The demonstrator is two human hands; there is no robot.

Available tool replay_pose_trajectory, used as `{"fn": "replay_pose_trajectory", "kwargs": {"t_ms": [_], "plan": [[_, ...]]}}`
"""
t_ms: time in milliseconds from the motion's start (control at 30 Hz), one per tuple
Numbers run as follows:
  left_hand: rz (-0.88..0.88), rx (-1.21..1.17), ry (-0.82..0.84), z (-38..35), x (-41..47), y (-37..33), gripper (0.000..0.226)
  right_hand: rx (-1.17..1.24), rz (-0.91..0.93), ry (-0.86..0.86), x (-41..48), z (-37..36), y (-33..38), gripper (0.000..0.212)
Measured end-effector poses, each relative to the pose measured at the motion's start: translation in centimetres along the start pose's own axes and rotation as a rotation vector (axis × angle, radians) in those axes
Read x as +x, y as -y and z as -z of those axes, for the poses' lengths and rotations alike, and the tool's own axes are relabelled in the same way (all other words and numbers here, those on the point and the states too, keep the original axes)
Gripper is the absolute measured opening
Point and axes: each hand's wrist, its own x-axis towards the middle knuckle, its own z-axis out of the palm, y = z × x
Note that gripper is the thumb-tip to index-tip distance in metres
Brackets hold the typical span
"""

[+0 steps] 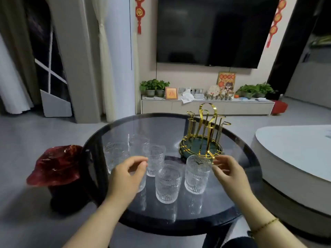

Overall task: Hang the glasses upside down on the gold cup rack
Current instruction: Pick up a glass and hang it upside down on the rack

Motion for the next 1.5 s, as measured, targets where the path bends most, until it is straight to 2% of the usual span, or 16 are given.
{"fn": "replay_pose_trajectory", "kwargs": {"t_ms": [100, 200, 333, 500, 567, 667, 733, 867, 967, 1033, 1133, 1233, 1300, 1433, 1500], "plan": [[0.052, -0.03, 0.045, -2.4, -3.1, 1.0, 0.037, 0.035, -0.101, -0.03, -1.6, -1.1, -2.1, 0.041], [0.076, -0.055, 0.15, -5.0, -5.2, 2.2, 0.039, 0.032, -0.164, 0.048, -1.9, -2.1, -4.3, 0.062], [0.059, 0.019, 0.201, -7.4, -6.2, 4.3, 0.046, 0.098, -0.213, 0.17, -1.0, -3.3, -6.1, 0.09], [0.051, 0.111, 0.274, -9.4, -6.9, 6.0, 0.024, 0.244, -0.181, 0.194, 0.4, -5.0, -7.0, 0.106], [0.026, 0.117, 0.263, -10.0, -6.8, 6.2, 0.026, 0.284, -0.153, 0.149, 0.9, -5.4, -6.8, 0.11], [0.001, 0.069, 0.283, -10.6, -6.7, 5.4, 0.032, 0.276, -0.102, 0.085, 1.8, -5.9, -6.4, 0.11], [-0.004, 0.055, 0.297, -10.9, -6.7, 5.0, 0.047, 0.255, -0.079, 0.058, 2.2, -6.0, -6.2, 0.107], [0.004, 0.047, 0.312, -11.0, -6.3, 5.2, 0.033, 0.219, -0.078, 0.055, 2.9, -6.0, -6.4, 0.101], [0.008, 0.049, 0.312, -10.8, -6.1, 5.1, 0.045, 0.245, -0.102, 0.04, 3.2, -5.7, -6.3, 0.096], [0.018, 0.025, 0.31, -10.9, -6.1, 4.6, 0.042, 0.313, -0.143, -0.012, 3.5, -4.9, -5.8, 0.089], [-0.037, -0.023, 0.305, -11.6, -5.7, 2.6, 0.048, 0.44, -0.199, -0.068, 4.2, -2.8, -4.3, 0.081], [-0.114, -0.006, 0.221, -12.7, -4.2, 0.5, 0.071, 0.585, -0.227, -0.058, 4.6, -1.1, -2.3, 0.075], [-0.106, 0.008, 0.201, -13.3, -2.5, -0.7, 0.084, 0.67, -0.244, -0.054, 4.9, -0.5, -1.1, 0.072], [-0.085, 0.08, 0.199, -13.8, 0.8, -2.0, 0.097, 0.841, -0.281, -0.029, 5.5, -0.1, 0.8, 0.069], [-0.055, 0.067, 0.213, -13.6, 2.2, -2.3, 0.095, 0.884, -0.296, 0.0, 5.8, -0.1, 1.3, 0.068]]}}
